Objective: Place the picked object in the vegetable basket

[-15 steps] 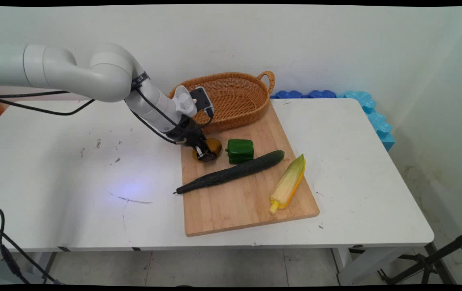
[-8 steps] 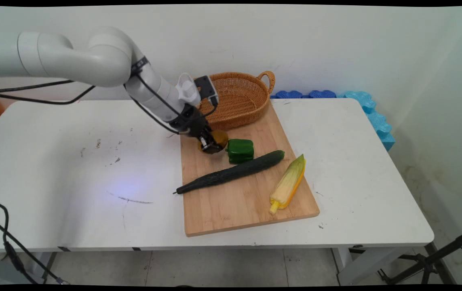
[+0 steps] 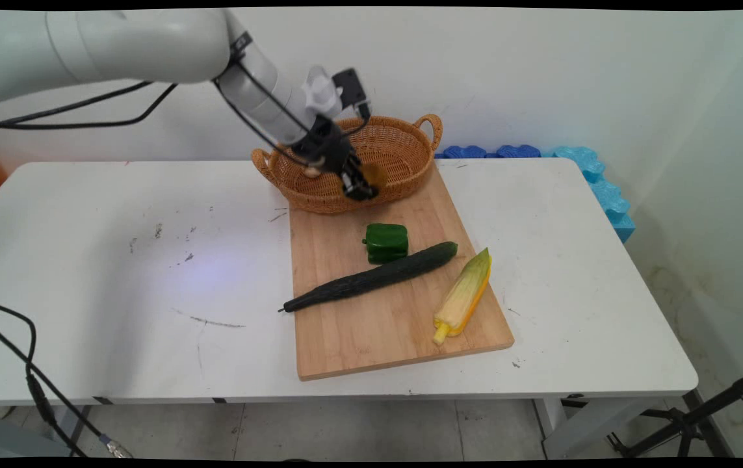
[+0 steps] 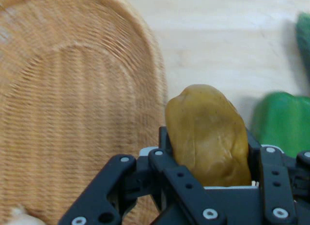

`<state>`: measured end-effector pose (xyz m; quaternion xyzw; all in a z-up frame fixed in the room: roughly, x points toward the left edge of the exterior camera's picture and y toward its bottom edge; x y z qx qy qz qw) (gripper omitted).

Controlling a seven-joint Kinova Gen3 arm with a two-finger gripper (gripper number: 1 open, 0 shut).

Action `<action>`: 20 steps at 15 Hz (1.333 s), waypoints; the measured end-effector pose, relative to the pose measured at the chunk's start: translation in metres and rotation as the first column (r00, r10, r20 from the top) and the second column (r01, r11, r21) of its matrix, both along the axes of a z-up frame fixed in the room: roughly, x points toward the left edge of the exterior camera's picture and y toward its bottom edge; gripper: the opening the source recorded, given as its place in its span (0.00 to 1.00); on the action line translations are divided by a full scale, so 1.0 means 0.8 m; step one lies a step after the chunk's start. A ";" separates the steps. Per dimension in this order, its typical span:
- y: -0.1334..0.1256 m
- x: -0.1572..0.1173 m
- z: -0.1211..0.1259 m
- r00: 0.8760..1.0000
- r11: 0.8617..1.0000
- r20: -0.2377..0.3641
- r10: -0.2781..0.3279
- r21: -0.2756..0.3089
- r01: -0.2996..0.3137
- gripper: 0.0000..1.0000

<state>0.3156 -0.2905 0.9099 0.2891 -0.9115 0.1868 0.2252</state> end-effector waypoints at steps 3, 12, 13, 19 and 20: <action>-0.024 0.001 0.012 1.000 1.000 0.007 -0.005 -0.028 0.005 0.00; -0.136 0.029 0.008 0.998 0.996 0.060 0.023 -0.089 -0.018 0.00; -0.146 0.031 0.003 0.998 0.996 0.064 0.022 -0.090 -0.016 0.00; -0.196 0.037 -0.042 0.997 0.997 0.081 -0.001 -0.076 0.007 0.00; -0.203 0.037 -0.051 0.997 0.997 0.083 -0.006 -0.072 0.012 0.00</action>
